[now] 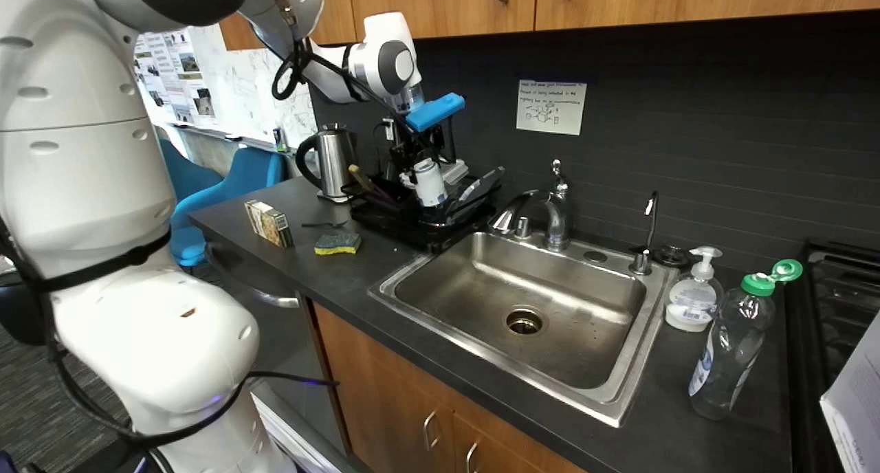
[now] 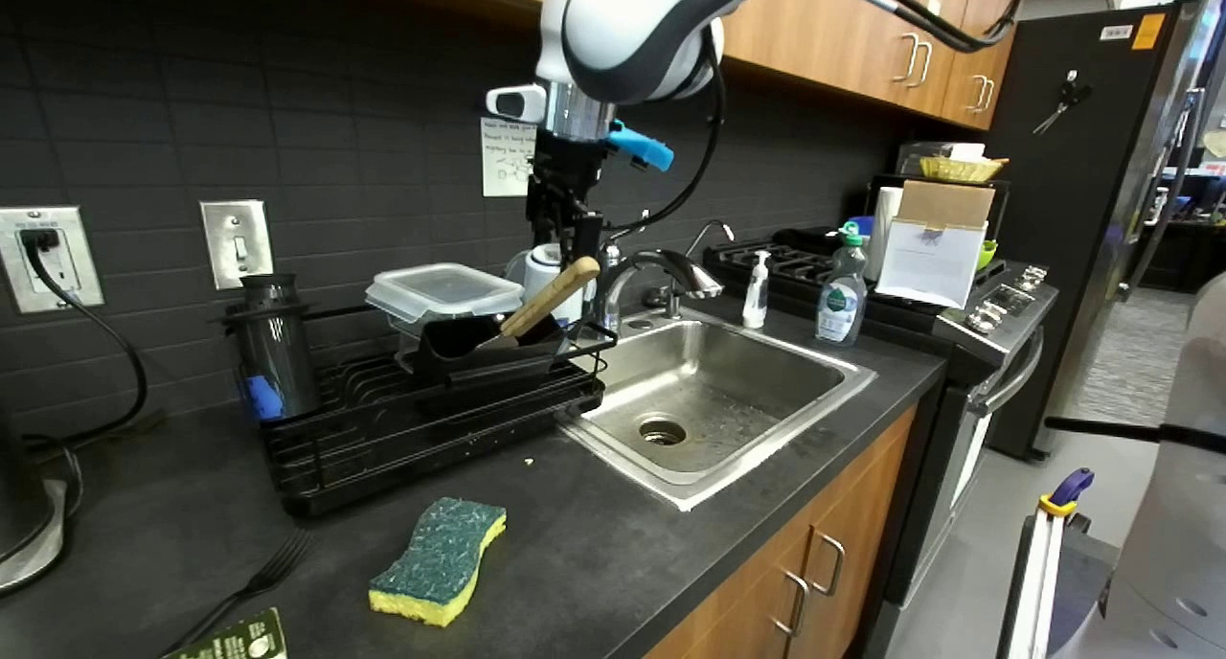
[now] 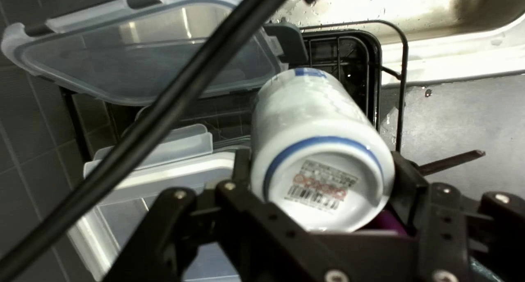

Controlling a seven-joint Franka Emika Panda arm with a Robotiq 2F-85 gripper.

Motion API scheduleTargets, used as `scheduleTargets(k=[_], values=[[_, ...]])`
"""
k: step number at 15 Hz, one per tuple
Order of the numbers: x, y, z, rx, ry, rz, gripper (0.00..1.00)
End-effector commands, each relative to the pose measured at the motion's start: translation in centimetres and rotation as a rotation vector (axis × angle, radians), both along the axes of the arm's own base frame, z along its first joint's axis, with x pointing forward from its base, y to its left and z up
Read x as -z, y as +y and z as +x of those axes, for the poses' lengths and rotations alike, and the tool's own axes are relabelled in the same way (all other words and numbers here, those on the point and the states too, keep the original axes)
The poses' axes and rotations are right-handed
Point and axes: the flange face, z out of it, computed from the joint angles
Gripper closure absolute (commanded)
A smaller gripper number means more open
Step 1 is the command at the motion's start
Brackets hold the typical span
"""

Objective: Move the white mug to the left side of the dishrack.

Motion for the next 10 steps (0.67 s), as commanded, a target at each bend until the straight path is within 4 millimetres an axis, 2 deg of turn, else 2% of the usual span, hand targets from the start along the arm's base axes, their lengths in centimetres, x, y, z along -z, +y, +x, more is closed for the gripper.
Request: scheduleTargets(k=[1, 10], values=[[-1.5, 0.2, -0.7, 0.003, -0.045, -0.013, 0.47], [-3.3, 1.4, -1.2, -0.021, -0.086, -0.008, 0.47]])
